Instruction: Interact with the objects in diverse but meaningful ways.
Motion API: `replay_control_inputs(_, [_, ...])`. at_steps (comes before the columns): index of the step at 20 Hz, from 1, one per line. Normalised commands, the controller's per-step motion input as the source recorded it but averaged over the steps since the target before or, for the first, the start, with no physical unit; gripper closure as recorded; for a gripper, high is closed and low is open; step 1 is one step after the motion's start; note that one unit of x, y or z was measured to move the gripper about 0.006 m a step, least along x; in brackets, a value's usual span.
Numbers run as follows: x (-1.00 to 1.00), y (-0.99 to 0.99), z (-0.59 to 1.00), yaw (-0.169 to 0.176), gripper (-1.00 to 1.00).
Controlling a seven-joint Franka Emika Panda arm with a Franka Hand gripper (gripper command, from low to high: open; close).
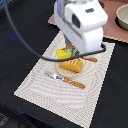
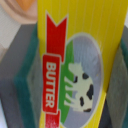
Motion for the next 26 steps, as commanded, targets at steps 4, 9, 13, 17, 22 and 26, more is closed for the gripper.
replay_control_inputs(4, [0.29, -0.92, 0.00, -0.010, 1.00])
replay_control_inputs(9, [0.45, -0.68, -0.08, -0.022, 1.00])
replay_control_inputs(13, [0.50, -0.44, -0.17, -0.006, 1.00])
replay_control_inputs(17, [0.47, -0.38, -0.25, 0.000, 1.00])
replay_control_inputs(22, [0.39, -0.20, -0.35, 0.000, 1.00])
replay_control_inputs(26, [0.26, -0.08, -0.38, 0.000, 1.00])
